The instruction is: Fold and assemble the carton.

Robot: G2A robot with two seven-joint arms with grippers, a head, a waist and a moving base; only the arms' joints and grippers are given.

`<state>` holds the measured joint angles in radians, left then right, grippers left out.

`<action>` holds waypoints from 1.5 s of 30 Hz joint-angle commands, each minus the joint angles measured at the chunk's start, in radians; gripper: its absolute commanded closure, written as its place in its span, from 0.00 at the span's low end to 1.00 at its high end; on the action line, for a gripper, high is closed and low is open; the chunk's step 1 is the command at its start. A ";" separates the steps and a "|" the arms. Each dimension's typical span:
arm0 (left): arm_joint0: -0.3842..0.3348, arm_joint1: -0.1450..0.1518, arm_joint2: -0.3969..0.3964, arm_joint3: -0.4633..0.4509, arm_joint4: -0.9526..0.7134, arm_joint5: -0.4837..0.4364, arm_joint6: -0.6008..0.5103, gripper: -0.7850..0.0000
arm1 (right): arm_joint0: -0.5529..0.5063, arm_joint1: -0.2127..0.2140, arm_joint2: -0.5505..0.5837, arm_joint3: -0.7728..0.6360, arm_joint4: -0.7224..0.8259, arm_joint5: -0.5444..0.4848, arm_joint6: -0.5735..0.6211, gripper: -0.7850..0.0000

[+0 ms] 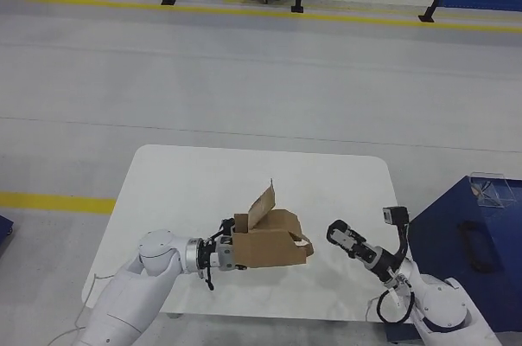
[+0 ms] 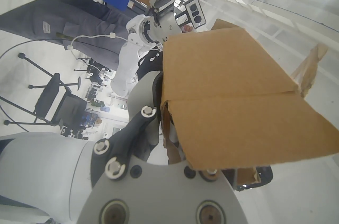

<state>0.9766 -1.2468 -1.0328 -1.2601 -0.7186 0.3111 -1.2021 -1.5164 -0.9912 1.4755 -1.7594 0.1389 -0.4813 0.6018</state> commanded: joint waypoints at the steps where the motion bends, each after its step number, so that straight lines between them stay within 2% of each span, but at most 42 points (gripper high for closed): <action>1: -0.003 0.000 0.001 0.000 -0.003 -0.001 0.003 1.00 | 0.009 -0.003 -0.010 0.017 -0.018 0.011 -0.018 0.00; 14: 0.003 0.008 0.003 -0.037 0.060 -0.045 0.067 1.00 | 0.088 -0.025 -0.172 0.097 -0.227 0.137 -0.043 0.00; 21: -0.002 0.009 -0.005 -0.026 0.039 -0.041 0.084 1.00 | 0.130 -0.043 -0.275 0.144 -0.263 0.150 -0.038 0.00; 28: -0.002 0.011 -0.008 -0.012 0.037 -0.042 0.100 1.00 | 0.101 -0.039 -0.209 0.112 -0.189 0.084 -0.085 0.00; 37: -0.005 0.010 -0.010 0.014 0.031 -0.040 0.141 1.00 | 0.015 -0.030 -0.161 -0.001 -0.201 0.061 -0.079 0.00; 45: -0.002 0.012 -0.009 0.004 0.029 -0.053 0.140 1.00 | 0.061 -0.040 -0.199 0.028 -0.194 0.081 -0.081 0.00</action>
<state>0.9739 -1.2357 -1.0407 -1.2529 -0.6905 0.2618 -1.0615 -1.4626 -1.0307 1.2777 -1.7374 -0.0597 -0.4000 0.5192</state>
